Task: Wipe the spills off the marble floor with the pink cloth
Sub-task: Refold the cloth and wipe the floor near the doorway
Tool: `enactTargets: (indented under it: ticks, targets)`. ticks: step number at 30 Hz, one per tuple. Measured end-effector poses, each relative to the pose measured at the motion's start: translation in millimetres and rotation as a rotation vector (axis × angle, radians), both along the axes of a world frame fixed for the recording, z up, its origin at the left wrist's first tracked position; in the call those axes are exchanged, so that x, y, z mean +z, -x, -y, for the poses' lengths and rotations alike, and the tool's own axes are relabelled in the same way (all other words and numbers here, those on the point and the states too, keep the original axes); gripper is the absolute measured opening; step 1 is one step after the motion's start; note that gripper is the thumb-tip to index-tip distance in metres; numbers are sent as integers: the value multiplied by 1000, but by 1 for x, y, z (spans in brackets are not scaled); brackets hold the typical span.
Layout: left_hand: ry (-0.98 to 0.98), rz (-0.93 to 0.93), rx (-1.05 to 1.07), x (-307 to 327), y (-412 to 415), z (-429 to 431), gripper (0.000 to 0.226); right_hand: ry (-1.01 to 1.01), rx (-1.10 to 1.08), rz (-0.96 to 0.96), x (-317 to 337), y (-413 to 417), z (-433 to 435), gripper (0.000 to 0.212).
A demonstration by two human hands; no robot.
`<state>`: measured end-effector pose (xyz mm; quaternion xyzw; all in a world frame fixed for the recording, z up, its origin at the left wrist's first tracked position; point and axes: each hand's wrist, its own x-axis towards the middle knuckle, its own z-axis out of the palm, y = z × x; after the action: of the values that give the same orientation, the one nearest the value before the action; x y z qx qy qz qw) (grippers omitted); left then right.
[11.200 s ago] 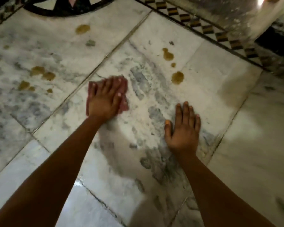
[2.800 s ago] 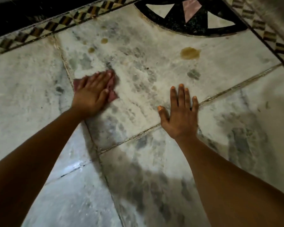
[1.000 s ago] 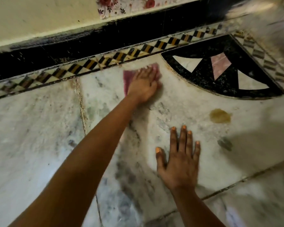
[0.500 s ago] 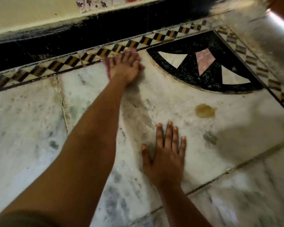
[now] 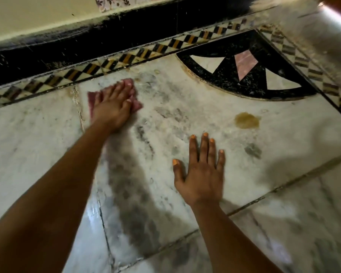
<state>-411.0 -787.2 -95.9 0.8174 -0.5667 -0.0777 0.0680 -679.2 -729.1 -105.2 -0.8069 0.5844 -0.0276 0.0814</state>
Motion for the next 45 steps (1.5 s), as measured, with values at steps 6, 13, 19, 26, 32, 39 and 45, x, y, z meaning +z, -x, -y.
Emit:
enactTargets:
  ticks: [6,13,19,26,32,39,45]
  targets:
    - [-12,-28,-272,-2,98,-58,64,-71,-9,65,11,5,0,75]
    - [-45,-25,-219,-5,119,-129,75,22,-100,167,17,107,10,81]
    - [-95,-74,-4,-3,146,-45,56,13,-157,29,-2,181,12,80]
    - [-52,-241,-89,4,214,71,55,34,-148,45,-4,181,13,76]
    - [-68,-608,-400,18,315,107,48,49,-158,63,-3,181,12,72]
    - [-45,-61,-754,-6,283,61,58,-4,-154,36,0,181,12,74]
    - [-92,-30,-381,0,291,103,51,-7,-146,98,0,182,11,74]
